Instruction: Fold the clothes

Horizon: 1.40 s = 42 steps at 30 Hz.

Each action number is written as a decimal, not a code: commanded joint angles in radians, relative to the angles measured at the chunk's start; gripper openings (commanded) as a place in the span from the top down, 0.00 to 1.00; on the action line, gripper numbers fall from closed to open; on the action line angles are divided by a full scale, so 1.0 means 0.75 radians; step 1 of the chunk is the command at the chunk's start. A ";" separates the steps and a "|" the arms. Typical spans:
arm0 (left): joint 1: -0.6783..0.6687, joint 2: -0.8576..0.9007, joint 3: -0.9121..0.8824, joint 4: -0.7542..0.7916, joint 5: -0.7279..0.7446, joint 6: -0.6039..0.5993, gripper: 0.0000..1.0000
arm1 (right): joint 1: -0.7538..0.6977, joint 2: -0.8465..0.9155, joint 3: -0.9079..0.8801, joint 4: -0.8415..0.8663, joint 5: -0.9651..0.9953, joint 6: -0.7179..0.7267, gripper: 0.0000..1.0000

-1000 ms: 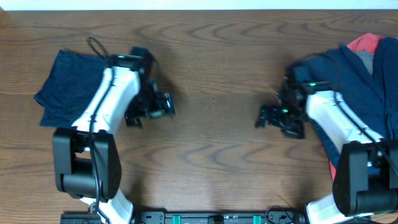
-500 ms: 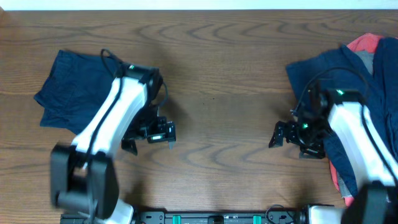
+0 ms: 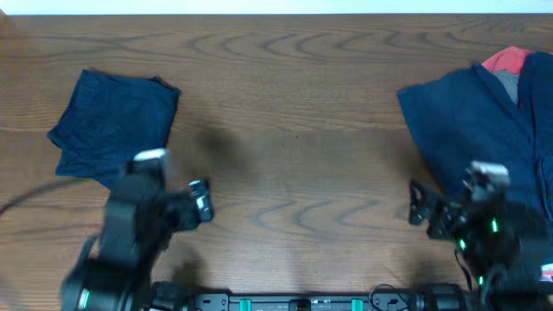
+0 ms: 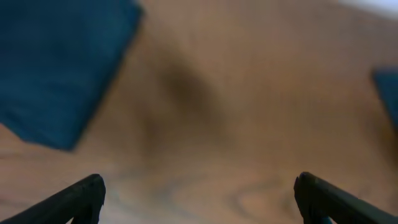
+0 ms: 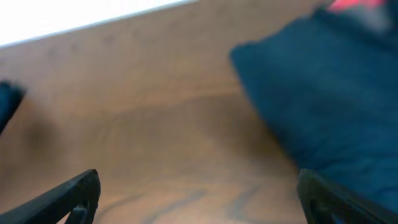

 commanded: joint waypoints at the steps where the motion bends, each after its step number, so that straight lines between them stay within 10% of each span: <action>1: -0.002 -0.149 -0.045 0.027 -0.162 -0.012 0.02 | 0.019 -0.098 -0.049 0.001 0.139 0.020 0.01; 34: -0.002 -0.322 -0.045 0.016 -0.162 -0.012 0.02 | 0.032 -0.216 -0.051 -0.331 0.141 0.018 0.01; 42: -0.002 -0.322 -0.045 0.016 -0.162 -0.012 0.02 | 0.068 -0.489 -0.149 0.009 0.070 -0.389 0.01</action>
